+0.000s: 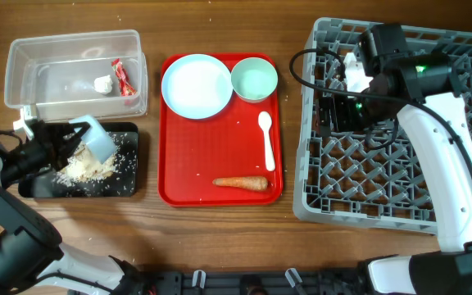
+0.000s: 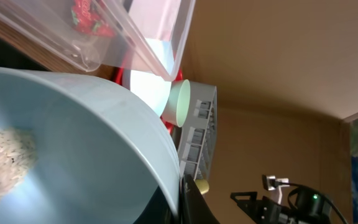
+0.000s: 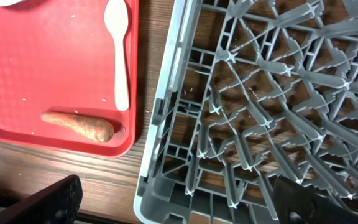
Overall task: Sort waste into correct bins and load items into the dishwasher rack
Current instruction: 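Carry the rice bowl left and tip rice onto the black tray, then set the emptied blue bowl back on the red tray, left gripper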
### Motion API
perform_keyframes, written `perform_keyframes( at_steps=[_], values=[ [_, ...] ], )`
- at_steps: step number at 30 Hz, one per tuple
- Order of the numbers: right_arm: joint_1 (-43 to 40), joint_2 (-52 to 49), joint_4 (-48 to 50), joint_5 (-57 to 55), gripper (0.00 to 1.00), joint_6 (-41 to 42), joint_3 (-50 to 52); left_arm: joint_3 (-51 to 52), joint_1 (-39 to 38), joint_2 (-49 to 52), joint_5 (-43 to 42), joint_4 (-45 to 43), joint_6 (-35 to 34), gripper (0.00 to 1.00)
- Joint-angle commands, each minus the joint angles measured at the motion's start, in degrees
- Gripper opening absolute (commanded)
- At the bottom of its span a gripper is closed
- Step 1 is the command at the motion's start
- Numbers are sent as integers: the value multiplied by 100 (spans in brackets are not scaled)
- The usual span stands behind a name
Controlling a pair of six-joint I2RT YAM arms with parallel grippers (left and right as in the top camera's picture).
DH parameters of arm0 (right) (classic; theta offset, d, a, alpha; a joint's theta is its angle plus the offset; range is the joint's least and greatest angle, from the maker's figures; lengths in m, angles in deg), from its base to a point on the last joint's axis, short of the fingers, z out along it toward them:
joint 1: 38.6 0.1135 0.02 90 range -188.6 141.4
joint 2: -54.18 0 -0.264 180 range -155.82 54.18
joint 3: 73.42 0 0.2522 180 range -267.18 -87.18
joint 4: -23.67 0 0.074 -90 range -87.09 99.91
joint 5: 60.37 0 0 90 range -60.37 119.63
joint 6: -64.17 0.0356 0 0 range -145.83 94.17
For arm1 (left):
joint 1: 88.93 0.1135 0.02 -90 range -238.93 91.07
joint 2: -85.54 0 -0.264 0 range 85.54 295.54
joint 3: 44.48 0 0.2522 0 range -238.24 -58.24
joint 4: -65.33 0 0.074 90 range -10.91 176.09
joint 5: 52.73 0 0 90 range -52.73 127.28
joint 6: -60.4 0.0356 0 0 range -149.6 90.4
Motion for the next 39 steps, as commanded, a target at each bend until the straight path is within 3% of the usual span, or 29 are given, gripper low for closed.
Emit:
perform_keyframes(
  at_steps=[1, 3, 4, 5, 6, 7, 8, 9, 10, 12, 14, 18, 23, 26, 30, 33, 36, 39],
  values=[
    [17, -70, -61, -101, 100, 87, -87, 28, 15, 63, -426, 424, 627, 4],
    [15, -70, -66, -101, 100, 87, -87, 28, 15, 133, 258, -234, -654, 4],
    [17, -70, -79, -101, 100, 92, -87, 28, 15, 133, -48, -2, -393, 4],
    [17, -70, -101, -101, 100, 109, -87, 28, 13, 127, -485, 356, 387, 4],
    [15, -70, -109, -101, 100, 107, -87, 28, 15, 140, -348, 208, 435, 4],
    [17, -70, -103, -101, 100, 107, -87, 28, 15, 168, 37, -63, -192, 4],
    [15, -70, -109, -101, 100, 107, -87, 28, 15, 166, -39, 101, -197, 4],
    [15, -70, -122, -101, 100, 111, -87, 28, 13, 155, -348, 365, 387, 4],
    [17, -70, -120, -101, 100, 127, -87, 28, 9, 164, -365, 236, 507, 4],
    [17, -70, -118, -101, 100, 127, -87, 28, 11, 195, -433, 164, 186, 4],
    [17, -70, -118, -101, 100, 127, -87, 28, -26, 188, -518, 251, 557, 4],
    [17, -70, -129, -101, 100, 127, -87, 33, -28, 219, -286, 120, 35, 4],
    [17, -70, -133, -101, 100, 227, -87, 33, -164, 166, -291, 688, 439, 4],
    [17, -70, -127, -101, 100, 227, -87, 33, -577, -24, -291, 1408, 1172, 4],
    [17, -70, -74, -101, 100, 232, -87, 11, -1832, -326, -289, 1152, 1156, 4],
    [17, -70, -66, -101, 100, 232, -87, -17, -2870, -328, -190, 367, 439, 4],
    [17, -70, -66, -98, 100, 243, -87, -17, -4223, -328, 1123, -1287, -1397, 4],
    [17, -70, -66, -98, 100, 275, -87, -17, -5163, -328, 2299, -2330, -2243, 4]
  ],
)
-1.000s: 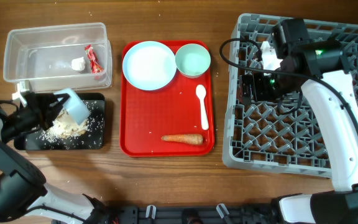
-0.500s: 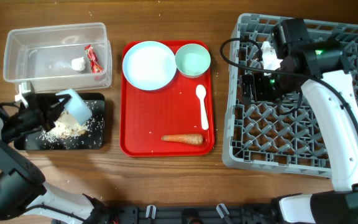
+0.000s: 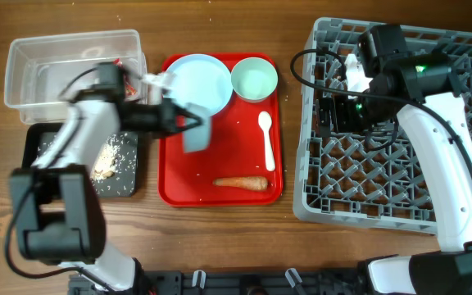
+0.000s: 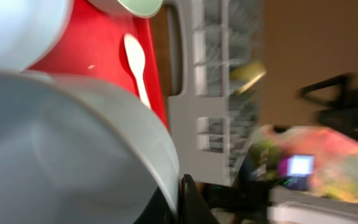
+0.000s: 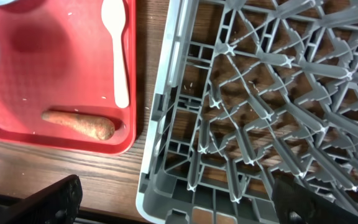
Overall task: Sort waste into correct bins and load items into the dishwasher rack
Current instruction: 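Set the emptied blue bowl back on the red tray, left gripper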
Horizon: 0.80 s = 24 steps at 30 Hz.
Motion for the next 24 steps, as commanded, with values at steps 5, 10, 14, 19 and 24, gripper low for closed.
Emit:
perform_keyframes(
  at_steps=[5, 10, 14, 19, 24],
  values=[
    [17, -63, 35, -101, 100, 122, -87, -26, -2258, -92, 4076, -1217, -2317, 4],
    [17, -63, 153, -9, 100, 122, -87, -26, -3104, -92, 4771, -1401, -2319, 6],
    [17, -63, 295, 94, 100, 116, -87, -37, -3093, -105, 4774, -1504, -2321, 24],
    [17, -63, 767, 326, 100, 101, -87, -37, -2570, -586, 4758, -1119, -2315, 59],
    [55, -76, 1683, 1150, 100, 249, -87, -37, -1486, -1486, 4889, -118, -2312, 61]
  ],
)
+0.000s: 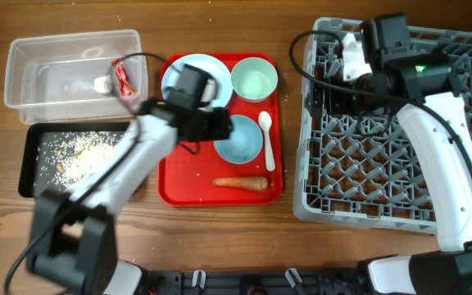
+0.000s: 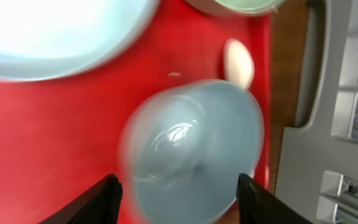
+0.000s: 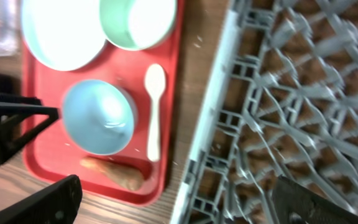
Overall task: Sort waste into correct bins and load items into the dishwasher rack
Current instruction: 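Set the emptied blue bowl back on the red tray, left gripper, then grasp the blue bowl with the right gripper and place it in the rack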
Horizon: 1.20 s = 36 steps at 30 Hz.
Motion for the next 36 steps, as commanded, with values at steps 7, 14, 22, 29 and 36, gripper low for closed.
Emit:
perform_keyframes(
  at_steps=[7, 14, 22, 29, 36],
  values=[
    [848, -743, 798, 540, 100, 337, -90, -37, 2409, -1113, 660, 1749, 9, 64],
    [1475, -1849, 804, 439, 89, 476, -90, -37, 2747, -1110, 662, 1939, 11, 66],
    [1781, -2951, 896, 328, 57, 1058, -90, -37, 2747, -1110, 660, 1939, 9, 67],
    [1784, -3056, 927, -297, 38, 1419, -90, -37, 2747, -1110, 660, 1943, 9, 67],
    [1786, -3056, 1165, -404, 38, 1519, 223, -37, 2747, -1110, 658, 1945, 7, 66]
  ],
)
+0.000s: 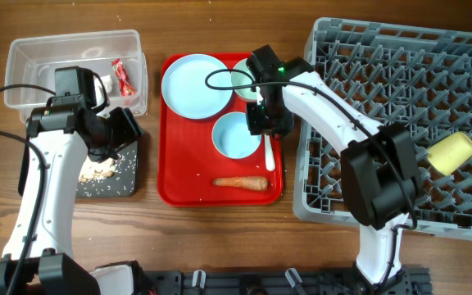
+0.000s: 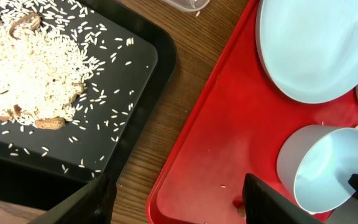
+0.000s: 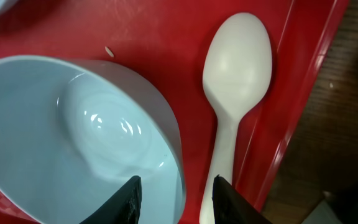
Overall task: Sort waste into correct bins and load items into the dishwasher rack
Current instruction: 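Grasp the blue bowl with the right gripper and place it in the rack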
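Note:
A pale blue bowl (image 1: 236,136) stands upright on the red tray (image 1: 179,184), empty. My right gripper (image 1: 263,121) is open at the bowl's right rim; in the right wrist view its fingertips (image 3: 131,198) straddle that rim (image 3: 174,163), beside the white spoon (image 3: 236,74). My left gripper (image 1: 121,131) hangs open and empty over the right edge of the black tray (image 1: 97,184) of rice. The tray also holds a blue plate (image 1: 193,84), a green bowl (image 1: 242,72) partly hidden by my right arm, and a carrot (image 1: 241,183).
A clear bin (image 1: 47,57) with a red wrapper (image 1: 121,75) sits at the back left. The grey dishwasher rack (image 1: 367,205) fills the right side, with a yellow object (image 1: 451,152) in it at the right.
My left gripper has left the blue bowl and now sits over the black tray's right edge. My right gripper has moved from the rack to the bowl's right rim, open.
My left gripper first held the blue bowl tilted over the black tray, rice in it. Then the bowl was over the red tray. Then it stood on the tray between my open left fingers. Now the left arm is back, and my right gripper straddles the rim.

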### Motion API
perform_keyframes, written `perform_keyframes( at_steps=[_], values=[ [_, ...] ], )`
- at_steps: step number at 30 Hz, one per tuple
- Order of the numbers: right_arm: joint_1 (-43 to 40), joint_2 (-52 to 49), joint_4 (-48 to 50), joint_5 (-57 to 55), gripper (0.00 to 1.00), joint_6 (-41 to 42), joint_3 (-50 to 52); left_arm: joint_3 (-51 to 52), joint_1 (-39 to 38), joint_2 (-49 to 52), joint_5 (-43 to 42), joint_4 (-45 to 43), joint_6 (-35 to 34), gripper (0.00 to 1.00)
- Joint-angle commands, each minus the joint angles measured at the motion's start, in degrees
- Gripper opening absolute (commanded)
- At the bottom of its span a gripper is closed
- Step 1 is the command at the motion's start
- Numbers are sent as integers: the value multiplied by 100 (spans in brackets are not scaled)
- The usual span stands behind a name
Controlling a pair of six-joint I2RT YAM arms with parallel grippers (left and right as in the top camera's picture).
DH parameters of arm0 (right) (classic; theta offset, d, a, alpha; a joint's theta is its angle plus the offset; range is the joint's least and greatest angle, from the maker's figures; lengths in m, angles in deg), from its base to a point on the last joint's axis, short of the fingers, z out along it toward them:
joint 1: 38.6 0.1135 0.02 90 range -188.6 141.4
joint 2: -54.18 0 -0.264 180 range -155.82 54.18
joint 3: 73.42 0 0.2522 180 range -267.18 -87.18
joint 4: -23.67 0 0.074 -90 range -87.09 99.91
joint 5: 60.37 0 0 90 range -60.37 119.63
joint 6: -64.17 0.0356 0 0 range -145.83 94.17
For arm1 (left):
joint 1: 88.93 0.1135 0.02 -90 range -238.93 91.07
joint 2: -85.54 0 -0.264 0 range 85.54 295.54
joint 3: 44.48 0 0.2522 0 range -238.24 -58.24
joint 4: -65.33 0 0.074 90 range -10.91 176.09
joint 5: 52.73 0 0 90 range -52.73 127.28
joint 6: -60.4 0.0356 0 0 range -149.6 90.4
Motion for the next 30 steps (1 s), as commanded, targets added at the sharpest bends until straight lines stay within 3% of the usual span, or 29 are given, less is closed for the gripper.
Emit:
perform_keyframes(
  at_steps=[1, 6, 10, 16, 20, 26, 30],
  values=[
    [13, -129, 138, -136, 38, 94, 280, -26, 26, -72, 50, 7, 7, 66],
    [13, -129, 409, -118, 36, 92, 505, -26, 22, -72, 50, 9, 4, 66],
    [0, -127, 538, -116, 4, 92, 494, -26, 22, -72, 50, 26, 7, 66],
    [-92, 85, 535, -197, 4, 63, 485, -26, 22, -72, 50, 31, 7, 66],
    [-380, 946, 507, -570, 4, -42, 485, -26, 22, -72, 50, 28, 7, 66],
    [-1172, 2608, 673, -2326, 4, -452, 485, -26, 22, -72, 50, 28, 7, 67],
    [-1908, 3062, 1139, -3790, 4, -1185, 485, -26, 22, -72, 50, 26, 9, 67]
  ],
)
